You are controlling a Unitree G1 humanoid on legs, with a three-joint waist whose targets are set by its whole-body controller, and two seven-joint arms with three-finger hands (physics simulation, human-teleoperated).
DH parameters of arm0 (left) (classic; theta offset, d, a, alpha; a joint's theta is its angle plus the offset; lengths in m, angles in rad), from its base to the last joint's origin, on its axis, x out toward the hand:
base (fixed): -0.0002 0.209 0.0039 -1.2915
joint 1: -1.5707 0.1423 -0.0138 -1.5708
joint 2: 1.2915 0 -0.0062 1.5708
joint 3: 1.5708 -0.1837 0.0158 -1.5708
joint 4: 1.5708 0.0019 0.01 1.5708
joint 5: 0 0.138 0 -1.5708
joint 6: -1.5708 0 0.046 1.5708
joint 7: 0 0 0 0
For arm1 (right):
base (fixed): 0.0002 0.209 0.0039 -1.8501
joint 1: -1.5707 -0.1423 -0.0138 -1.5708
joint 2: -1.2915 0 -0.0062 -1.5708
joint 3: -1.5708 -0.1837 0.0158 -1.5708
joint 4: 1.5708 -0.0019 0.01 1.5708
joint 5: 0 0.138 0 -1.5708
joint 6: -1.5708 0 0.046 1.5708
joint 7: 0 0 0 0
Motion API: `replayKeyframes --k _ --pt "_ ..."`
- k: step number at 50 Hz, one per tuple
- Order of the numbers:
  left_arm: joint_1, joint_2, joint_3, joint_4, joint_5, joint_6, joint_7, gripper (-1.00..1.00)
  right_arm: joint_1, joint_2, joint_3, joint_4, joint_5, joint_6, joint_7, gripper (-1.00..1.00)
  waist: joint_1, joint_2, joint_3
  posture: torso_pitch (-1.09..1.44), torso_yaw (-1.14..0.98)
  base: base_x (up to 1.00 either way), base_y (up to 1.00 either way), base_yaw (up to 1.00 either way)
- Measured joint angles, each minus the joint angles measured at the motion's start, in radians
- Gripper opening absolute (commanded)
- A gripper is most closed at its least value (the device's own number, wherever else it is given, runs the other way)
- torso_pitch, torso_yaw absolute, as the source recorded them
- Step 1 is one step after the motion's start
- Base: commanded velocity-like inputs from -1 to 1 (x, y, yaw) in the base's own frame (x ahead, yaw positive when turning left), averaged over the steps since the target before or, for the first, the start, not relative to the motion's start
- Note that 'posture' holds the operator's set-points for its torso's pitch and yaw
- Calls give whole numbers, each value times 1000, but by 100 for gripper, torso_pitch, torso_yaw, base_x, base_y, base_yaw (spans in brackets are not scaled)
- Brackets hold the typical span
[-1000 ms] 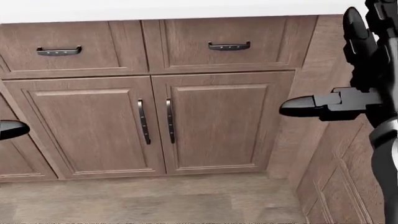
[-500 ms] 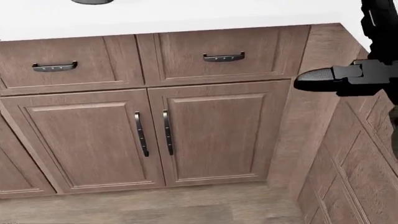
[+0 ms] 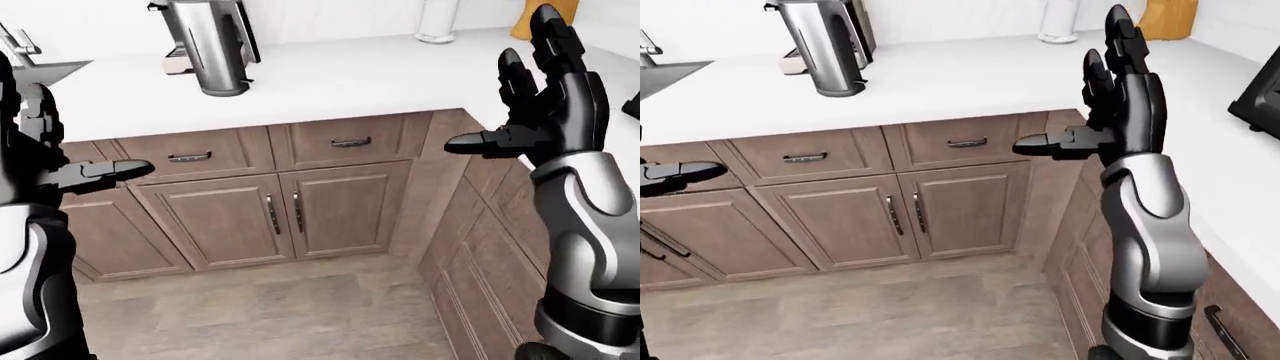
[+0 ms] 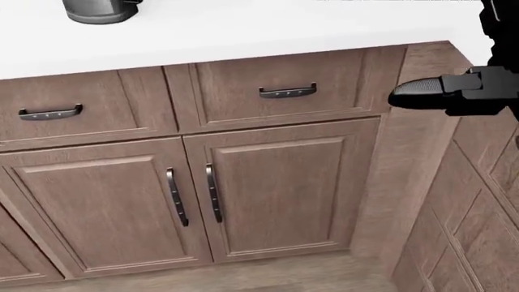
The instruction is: Press down the lever to turn on the electric kettle.
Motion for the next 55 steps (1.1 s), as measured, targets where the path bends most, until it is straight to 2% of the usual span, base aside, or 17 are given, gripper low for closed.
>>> replayKeyframes --k 3,10,12,15,17,21,23,24,27,37,39,41,43,47,49,52,55 --pt "12 -5 9 23 1 10 8 100 4 -1 18 4 8 14 9 100 13 -13 15 0 0 20 28 0" --pt "-2 9 10 15 -4 7 8 100 -15 -16 -4 -13 9 14 6 100 23 -119 15 0 0 20 31 0" --pt "2 -2 -1 13 -6 2 7 100 -8 -18 -12 -11 8 12 4 100 7 -107 16 0 0 20 31 0" --pt "6 -3 -16 28 -9 12 1 100 -1 -19 -16 1 5 21 0 100 -1 -121 2 0 0 20 31 0" --pt "2 2 -11 28 -9 15 2 100 -8 -22 -16 -1 5 21 0 100 -1 -107 0 0 0 20 31 0" --pt "-3 8 1 14 -8 -2 4 100 -9 -23 -16 -14 5 11 1 100 -10 -42 11 0 0 20 31 0" --pt "-5 11 2 13 -8 -6 5 100 -14 -23 -12 -11 5 12 2 100 -7 11 0 0 0 20 31 0" --pt "-3 11 4 21 -7 -9 5 100 -8 -11 -6 -13 5 10 3 100 0 1 4 0 0 20 31 0" --pt "10 7 12 42 -4 0 11 100 2 -6 19 -1 11 23 13 100 18 2 11 0 0 20 31 0" --pt "-2 11 7 23 -5 0 12 100 -24 -20 -1 -23 9 13 8 100 27 -125 8 0 0 20 31 0" --pt "3 -1 -7 25 -6 2 10 100 -16 -20 -7 -14 7 14 7 100 14 -101 15 0 0 20 29 0" --pt "6 -3 -19 30 -8 9 5 100 -7 -19 -10 1 4 26 3 100 4 -111 11 0 0 19 27 0" --pt "3 0 -18 31 -9 13 3 100 -12 -21 -9 9 1 34 0 100 1 -107 1 0 0 20 22 0" --pt "-4 8 -2 15 -7 -1 6 100 -21 -26 -16 -15 3 20 1 100 -8 -43 12 0 0 20 19 0" --pt "-6 15 5 12 -6 -6 7 100 -24 -24 -14 -18 4 13 3 100 -1 -1 3 0 0 14 12 0" --pt "7 9 18 33 -3 -4 14 100 -5 -9 16 -10 11 20 12 100 16 1 9 0 0 13 10 0" --pt "6 10 10 38 -2 6 14 100 -4 -13 12 0 13 33 15 100 22 -25 4 0 0 13 11 0"
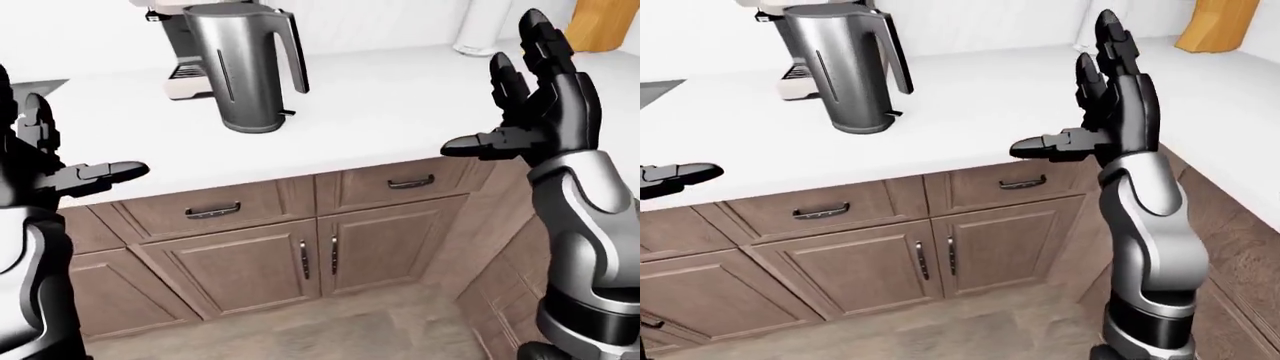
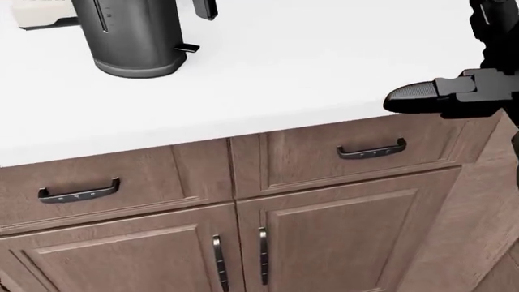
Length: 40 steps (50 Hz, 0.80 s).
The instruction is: Press down the lever to turn on the electric kettle.
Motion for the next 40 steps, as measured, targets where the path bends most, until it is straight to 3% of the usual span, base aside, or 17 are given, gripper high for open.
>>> replayKeyframes --k 8,9,11,14,16,19,21,26,35,37,40 --pt "-5 7 4 -11 -2 -7 -3 100 -12 -6 -10 -29 -7 -22 1 100 8 -97 -3 0 0 14 11 0" --pt "-6 3 4 -14 -2 -8 -3 100 -12 -8 -11 -28 -7 -22 2 100 6 -101 -4 0 0 15 10 0" --pt "-2 -7 -11 -14 -4 -7 -6 100 -3 -9 -21 -19 -10 -20 1 100 -9 -77 7 0 0 15 11 0" --pt "-2 -6 -25 -8 -7 4 -11 100 3 -9 -26 0 -16 -4 -4 100 -19 -77 3 0 0 14 11 0" --pt "-6 -1 -19 -12 -8 7 -11 100 -7 -12 -25 -5 -17 1 -5 100 -17 -62 1 0 0 14 11 0" --pt "-10 4 -7 -26 -9 1 -7 100 -16 -15 -26 -26 -14 -7 -3 100 -22 -22 7 0 0 15 11 0" --pt "-13 8 -3 -31 -9 -3 -6 100 -22 -17 -24 -29 -13 -12 -2 100 -24 21 1 0 0 14 11 0" --pt "0 7 10 -3 -7 5 3 100 -11 -3 6 -19 -3 5 7 100 1 9 6 0 0 15 11 0" --pt "-11 13 6 -13 -8 -4 0 100 -24 -14 -15 -34 -6 -11 3 100 2 -103 -1 0 0 15 11 0" --pt "-4 1 -8 -14 -8 -5 -3 100 -13 -15 -25 -27 -8 -12 1 100 -12 -79 6 0 0 15 11 0" --pt "-1 0 -20 -7 -11 4 -10 100 -3 -13 -29 -8 -14 0 -5 100 -20 -80 3 0 0 15 10 0"
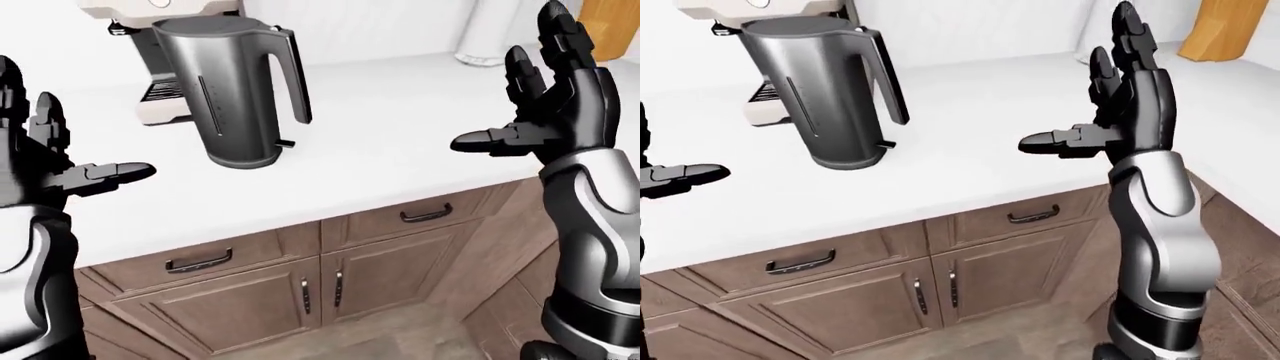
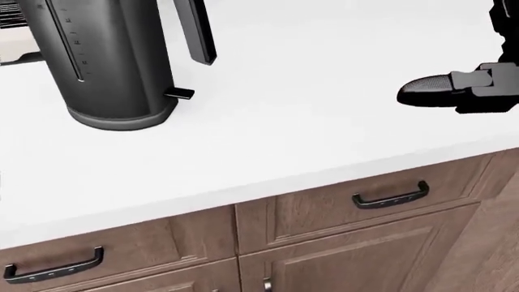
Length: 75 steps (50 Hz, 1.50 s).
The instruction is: Press down the lever to turn on the electric kettle.
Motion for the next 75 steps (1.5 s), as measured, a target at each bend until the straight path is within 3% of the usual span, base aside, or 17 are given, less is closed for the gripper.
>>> replayKeyframes --k 3,7,8,10,13,18,21,24,28,33,40,50,53,57,61,68,75 --pt "-4 6 11 -5 0 0 1 100 -8 -3 3 -9 0 1 0 100 2 27 1 0 0 15 11 0" --pt "-8 12 22 -20 0 -9 4 100 -16 -7 1 -23 3 -8 4 100 -4 96 0 0 0 15 11 0" --pt "-9 17 26 -19 0 -11 5 100 -18 -2 4 -24 4 -9 4 100 1 102 -5 0 0 15 11 0" --pt "-2 12 34 -9 2 -12 9 100 -9 6 21 -22 7 -5 8 100 14 94 6 0 0 14 11 0" --pt "3 10 31 8 4 0 13 100 -8 4 30 -9 11 7 13 100 19 82 3 0 0 15 11 0" --pt "-6 15 29 -12 1 1 12 100 -26 -5 14 -21 6 1 7 100 20 23 4 0 0 15 11 0" --pt "-12 19 31 -18 -1 -1 12 100 -34 -9 13 -19 1 -11 3 100 22 -21 -9 0 0 9 6 0" --pt "-10 12 16 -18 -4 -2 9 100 -29 -11 -2 -10 -2 -7 -5 100 16 16 -3 0 0 2 0 0" --pt "-7 13 17 -5 -5 4 7 100 -22 -6 6 4 -2 6 -9 100 16 32 3 0 0 0 0 0" --pt "-7 16 22 -2 -6 7 9 100 -28 -9 11 7 7 16 -9 100 15 35 6 0 0 0 0 0" --pt "-6 15 21 -3 -2 -4 8 100 -74 -39 -26 51 74 31 -69 100 11 35 3 0 0 0 0 0" --pt "-4 16 26 -3 3 -5 8 100 -66 -50 -3 125 64 -58 -118 100 11 35 12 0 0 0 0 10" --pt "-11 13 3 3 -1 3 2 100 -62 -54 -14 124 43 -67 -121 100 24 29 12 0 0 0 0 100" --pt "-3 20 33 -6 0 3 8 100 -75 -48 0 119 34 -74 -116 100 48 15 13 0 0 0 0 100" --pt "-9 33 59 -24 2 -1 20 100 -95 -47 22 147 12 -69 -126 100 42 -27 19 0 0 0 0 23" --pt "-7 16 13 -8 -4 10 9 100 -90 -57 -13 137 32 -6 -139 100 11 45 13 0 0 0 0 0" --pt "-30 29 36 21 7 -28 48 100 -91 -49 9 167 15 -5 -136 100 10 40 11 0 0 0 0 0"
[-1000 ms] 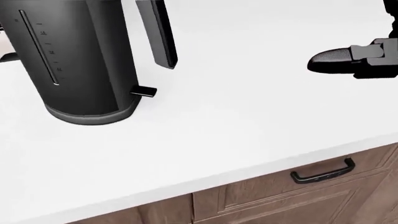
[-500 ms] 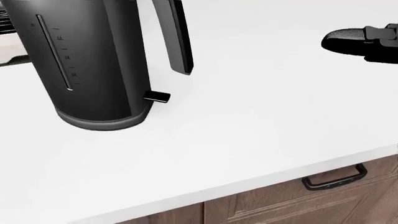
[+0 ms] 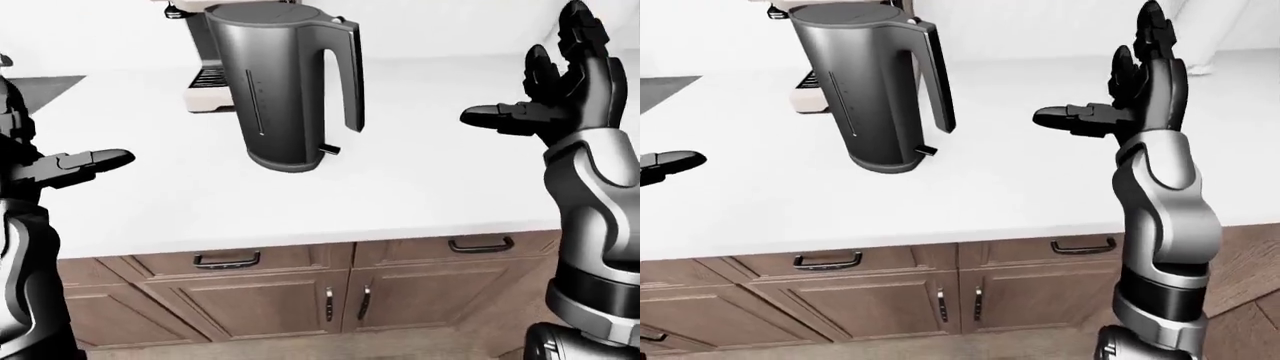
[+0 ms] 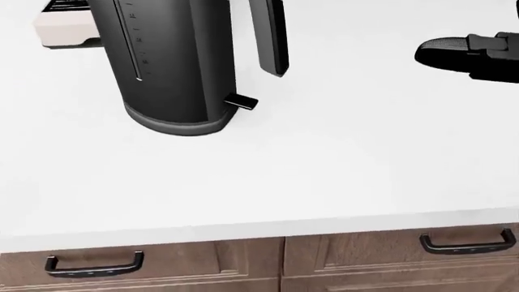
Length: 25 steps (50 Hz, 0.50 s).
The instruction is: Press down the lever to turn on the electric kettle.
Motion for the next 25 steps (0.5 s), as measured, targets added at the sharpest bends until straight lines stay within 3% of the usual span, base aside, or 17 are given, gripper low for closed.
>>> replayKeyframes --k 7,25 --pt "24 5 -1 7 -20 -4 -24 100 -14 0 24 39 -15 35 39 100 4 1 -6 0 0 0 0 0" --pt "26 4 4 -10 -26 8 -40 100 -154 69 109 287 -180 -64 151 100 3 4 -18 0 0 0 0 0"
